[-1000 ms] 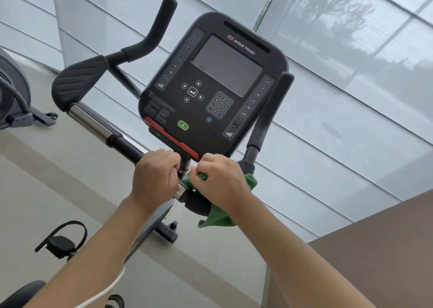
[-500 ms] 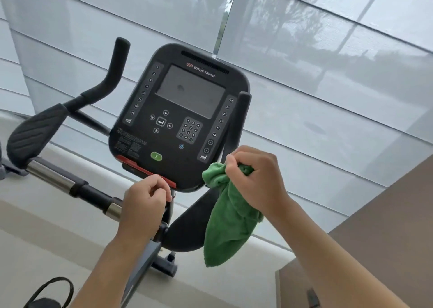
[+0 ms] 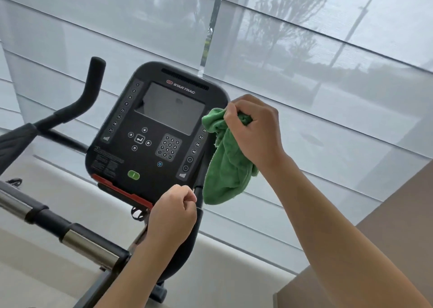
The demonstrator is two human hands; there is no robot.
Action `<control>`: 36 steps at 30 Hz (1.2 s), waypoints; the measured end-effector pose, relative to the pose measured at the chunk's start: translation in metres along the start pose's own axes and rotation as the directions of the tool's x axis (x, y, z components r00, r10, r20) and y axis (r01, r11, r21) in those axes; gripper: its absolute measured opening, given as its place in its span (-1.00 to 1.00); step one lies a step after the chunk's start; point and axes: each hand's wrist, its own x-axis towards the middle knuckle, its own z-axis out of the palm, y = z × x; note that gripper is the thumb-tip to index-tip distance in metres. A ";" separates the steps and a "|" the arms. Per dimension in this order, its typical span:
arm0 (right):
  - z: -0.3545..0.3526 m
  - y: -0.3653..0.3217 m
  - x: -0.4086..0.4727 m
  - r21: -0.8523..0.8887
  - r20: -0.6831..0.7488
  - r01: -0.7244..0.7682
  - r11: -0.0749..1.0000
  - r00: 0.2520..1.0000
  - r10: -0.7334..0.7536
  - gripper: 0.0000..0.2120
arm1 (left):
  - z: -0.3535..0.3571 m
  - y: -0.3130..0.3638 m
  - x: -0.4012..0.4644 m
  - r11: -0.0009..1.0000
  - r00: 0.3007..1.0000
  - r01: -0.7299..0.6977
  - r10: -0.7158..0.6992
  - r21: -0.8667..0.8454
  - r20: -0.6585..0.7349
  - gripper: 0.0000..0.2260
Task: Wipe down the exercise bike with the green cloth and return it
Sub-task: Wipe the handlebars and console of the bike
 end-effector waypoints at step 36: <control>0.111 0.073 0.052 -0.652 0.256 0.232 0.721 0.963 -0.078 -0.78 | 0.015 -0.004 -0.003 0.973 0.998 -0.018 0.032 0.231 -0.057 -0.77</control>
